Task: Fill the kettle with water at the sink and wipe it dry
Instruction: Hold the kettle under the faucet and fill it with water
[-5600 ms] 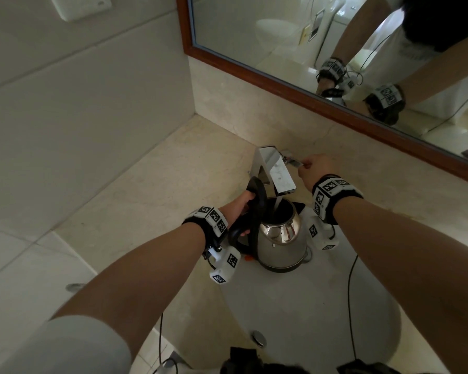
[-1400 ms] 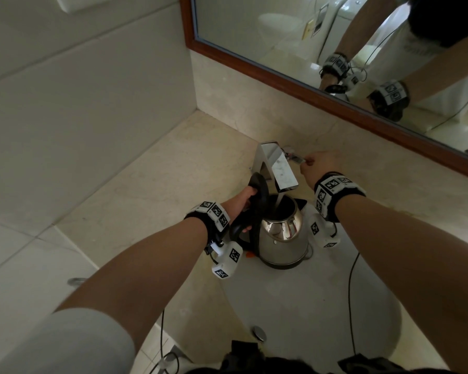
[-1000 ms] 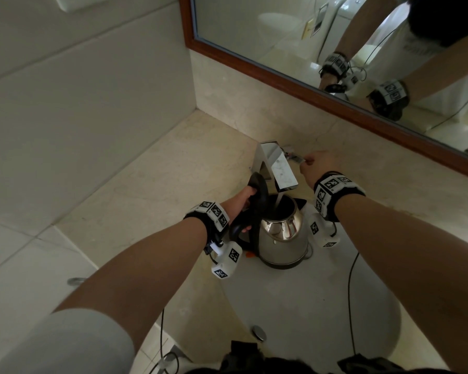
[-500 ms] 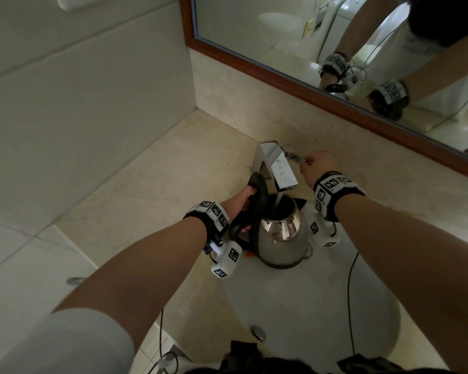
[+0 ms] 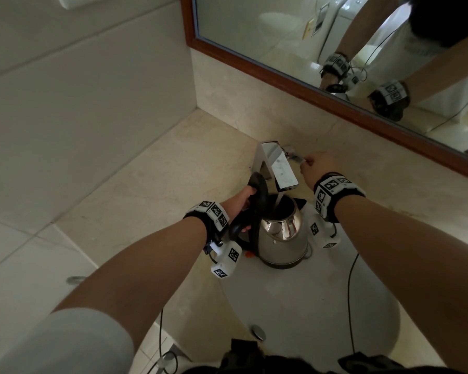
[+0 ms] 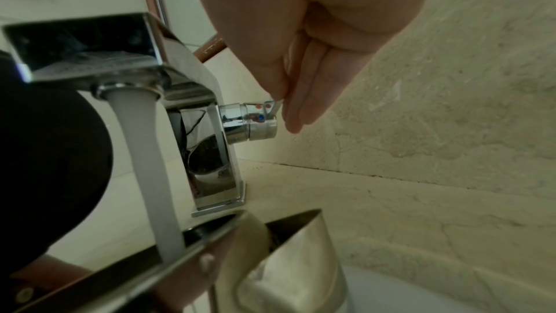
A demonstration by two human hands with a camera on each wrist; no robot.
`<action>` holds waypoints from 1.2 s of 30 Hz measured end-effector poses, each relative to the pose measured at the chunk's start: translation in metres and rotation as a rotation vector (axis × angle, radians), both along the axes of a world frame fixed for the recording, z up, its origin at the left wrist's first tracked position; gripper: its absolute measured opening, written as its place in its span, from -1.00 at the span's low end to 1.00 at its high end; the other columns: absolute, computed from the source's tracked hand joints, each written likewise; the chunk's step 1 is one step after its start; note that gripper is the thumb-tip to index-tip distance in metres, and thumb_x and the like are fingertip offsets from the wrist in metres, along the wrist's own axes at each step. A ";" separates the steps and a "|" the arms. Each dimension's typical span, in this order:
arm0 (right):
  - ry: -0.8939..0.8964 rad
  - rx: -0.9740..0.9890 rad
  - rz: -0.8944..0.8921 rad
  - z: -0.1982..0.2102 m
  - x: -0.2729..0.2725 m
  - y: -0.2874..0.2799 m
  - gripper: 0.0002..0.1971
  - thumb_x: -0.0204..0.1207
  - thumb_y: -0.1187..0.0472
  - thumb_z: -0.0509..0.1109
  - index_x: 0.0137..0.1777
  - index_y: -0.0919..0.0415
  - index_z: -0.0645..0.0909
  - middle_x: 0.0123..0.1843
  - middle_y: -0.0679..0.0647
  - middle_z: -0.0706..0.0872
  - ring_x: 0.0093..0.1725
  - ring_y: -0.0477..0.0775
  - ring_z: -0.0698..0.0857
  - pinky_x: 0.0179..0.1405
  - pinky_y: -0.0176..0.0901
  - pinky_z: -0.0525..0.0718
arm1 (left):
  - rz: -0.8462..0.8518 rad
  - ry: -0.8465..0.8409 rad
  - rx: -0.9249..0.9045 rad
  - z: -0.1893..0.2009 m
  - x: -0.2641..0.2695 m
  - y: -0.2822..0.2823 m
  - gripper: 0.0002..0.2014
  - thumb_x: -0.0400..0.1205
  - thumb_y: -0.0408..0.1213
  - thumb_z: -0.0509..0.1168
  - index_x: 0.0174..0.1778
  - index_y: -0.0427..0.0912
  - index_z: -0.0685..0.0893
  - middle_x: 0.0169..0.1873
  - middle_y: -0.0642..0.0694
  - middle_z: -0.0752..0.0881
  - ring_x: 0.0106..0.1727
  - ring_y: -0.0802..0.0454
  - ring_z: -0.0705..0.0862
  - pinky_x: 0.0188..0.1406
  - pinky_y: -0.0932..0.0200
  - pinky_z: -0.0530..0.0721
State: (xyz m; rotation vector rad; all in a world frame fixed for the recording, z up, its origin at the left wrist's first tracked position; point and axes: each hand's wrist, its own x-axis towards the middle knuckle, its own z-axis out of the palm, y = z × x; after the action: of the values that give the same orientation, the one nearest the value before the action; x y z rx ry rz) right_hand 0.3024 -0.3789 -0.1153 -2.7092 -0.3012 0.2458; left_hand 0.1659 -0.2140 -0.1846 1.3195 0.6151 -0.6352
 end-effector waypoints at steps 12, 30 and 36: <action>0.001 -0.019 -0.009 0.000 0.000 0.000 -0.73 0.63 0.19 0.25 0.13 0.26 0.74 0.11 0.24 0.76 0.08 0.29 0.72 0.16 0.09 0.71 | -0.018 -0.014 0.002 0.000 0.000 0.000 -0.41 0.43 0.29 0.09 -0.01 -0.17 0.64 -0.17 -0.19 0.71 -0.28 -0.12 0.69 -0.34 0.16 0.62; 0.013 -0.034 -0.007 0.001 -0.001 0.001 -0.74 0.64 0.22 0.23 0.10 0.30 0.73 0.03 0.27 0.77 0.02 0.29 0.73 0.00 -0.03 0.67 | -0.012 0.000 0.001 0.003 0.000 -0.002 -0.47 0.63 0.21 0.00 -0.02 -0.19 0.63 -0.16 -0.20 0.70 -0.24 -0.13 0.67 -0.28 0.14 0.61; -0.004 -0.052 0.005 0.001 0.000 0.001 -0.74 0.65 0.20 0.23 0.09 0.29 0.73 0.03 0.26 0.77 -0.02 0.25 0.71 -0.06 -0.06 0.63 | 0.003 -0.006 0.001 0.005 -0.001 -0.001 -0.51 0.64 0.20 0.01 -0.05 -0.16 0.63 -0.18 -0.17 0.70 -0.23 -0.12 0.68 -0.30 0.14 0.60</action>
State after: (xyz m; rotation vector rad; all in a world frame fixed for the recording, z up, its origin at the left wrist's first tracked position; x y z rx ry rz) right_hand 0.3021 -0.3777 -0.1143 -2.7609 -0.3072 0.2529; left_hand 0.1648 -0.2151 -0.1792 1.3210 0.6131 -0.6285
